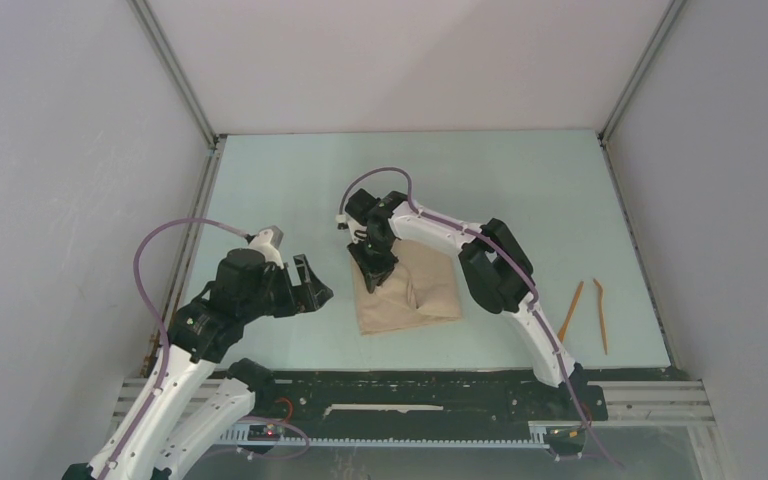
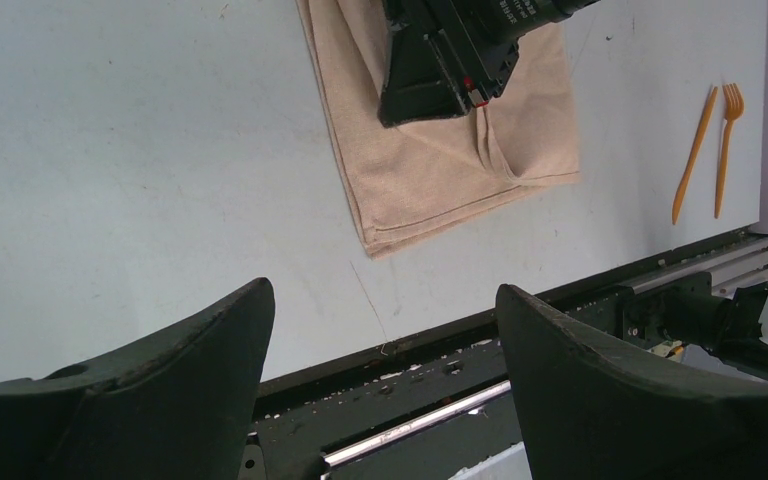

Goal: Fold the napkin into a case and place the utensils inside
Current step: Fold the rectangle-folded napkin at the center of the board, then smooth out the square-folded napkin at the center of the board.

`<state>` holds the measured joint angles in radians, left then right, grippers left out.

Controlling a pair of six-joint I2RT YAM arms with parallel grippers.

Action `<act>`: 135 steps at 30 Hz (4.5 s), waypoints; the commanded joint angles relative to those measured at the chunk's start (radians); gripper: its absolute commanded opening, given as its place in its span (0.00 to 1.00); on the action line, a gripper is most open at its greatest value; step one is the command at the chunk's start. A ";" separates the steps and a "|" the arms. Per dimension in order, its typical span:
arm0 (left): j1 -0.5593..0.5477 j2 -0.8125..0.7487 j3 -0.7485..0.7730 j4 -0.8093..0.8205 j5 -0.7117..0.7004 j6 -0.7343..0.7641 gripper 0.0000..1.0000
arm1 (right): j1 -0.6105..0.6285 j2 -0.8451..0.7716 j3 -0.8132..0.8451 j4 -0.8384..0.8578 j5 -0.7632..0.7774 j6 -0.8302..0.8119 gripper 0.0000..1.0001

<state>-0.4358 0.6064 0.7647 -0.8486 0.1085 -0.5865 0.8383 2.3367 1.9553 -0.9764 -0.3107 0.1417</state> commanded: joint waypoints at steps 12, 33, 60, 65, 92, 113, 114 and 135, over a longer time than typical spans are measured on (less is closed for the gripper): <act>0.009 0.035 -0.051 0.098 0.053 -0.034 0.89 | -0.132 -0.401 -0.295 0.205 -0.238 0.233 0.78; 0.011 0.212 -0.117 0.399 0.227 -0.180 0.86 | -0.380 -0.316 -0.655 0.599 -0.518 0.275 0.75; 0.036 0.074 -0.080 0.216 0.038 -0.119 0.86 | -0.038 -0.398 -0.579 0.563 -0.482 0.378 0.73; 0.063 0.081 -0.109 0.261 0.029 -0.142 0.85 | -0.053 -0.474 -0.651 0.624 -0.468 0.423 0.73; 0.074 1.017 0.229 0.599 -0.011 0.036 0.64 | -0.350 -0.903 -1.017 0.428 -0.129 0.203 0.73; 0.075 1.121 0.269 0.611 0.008 0.056 0.45 | -0.352 -0.896 -1.033 0.464 -0.172 0.208 0.71; 0.075 1.120 0.271 0.611 0.007 0.056 0.43 | -0.352 -0.896 -1.034 0.464 -0.171 0.208 0.71; 0.075 1.070 0.292 0.606 0.015 0.060 0.11 | -0.335 -0.883 -1.034 0.471 -0.176 0.215 0.70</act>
<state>-0.3660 1.7206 1.0103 -0.2604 0.1162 -0.5453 0.4938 1.4609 0.9230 -0.5293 -0.4744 0.3645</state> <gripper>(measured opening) 0.121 0.698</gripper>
